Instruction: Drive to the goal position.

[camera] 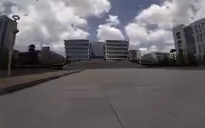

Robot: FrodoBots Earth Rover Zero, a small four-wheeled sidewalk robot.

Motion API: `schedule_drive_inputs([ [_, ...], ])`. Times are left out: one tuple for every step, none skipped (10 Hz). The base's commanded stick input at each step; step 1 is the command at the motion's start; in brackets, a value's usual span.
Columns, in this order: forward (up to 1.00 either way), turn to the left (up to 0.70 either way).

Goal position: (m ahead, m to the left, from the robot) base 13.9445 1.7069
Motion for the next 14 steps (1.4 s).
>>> schedule_drive_inputs([
  [0.70, 0.00],
  [0.70, 0.00],
  [0.70, 0.00],
  [0.70, 0.00],
  [0.70, 0.00],
  [0.70, 0.06],
  [0.70, 0.19],
  [0.70, 0.31],
  [0.70, 0.29],
  [0.70, 0.00],
  [0.70, 0.00],
  [0.70, 0.00],
  [0.70, 0.00],
  [0.70, 0.00],
])
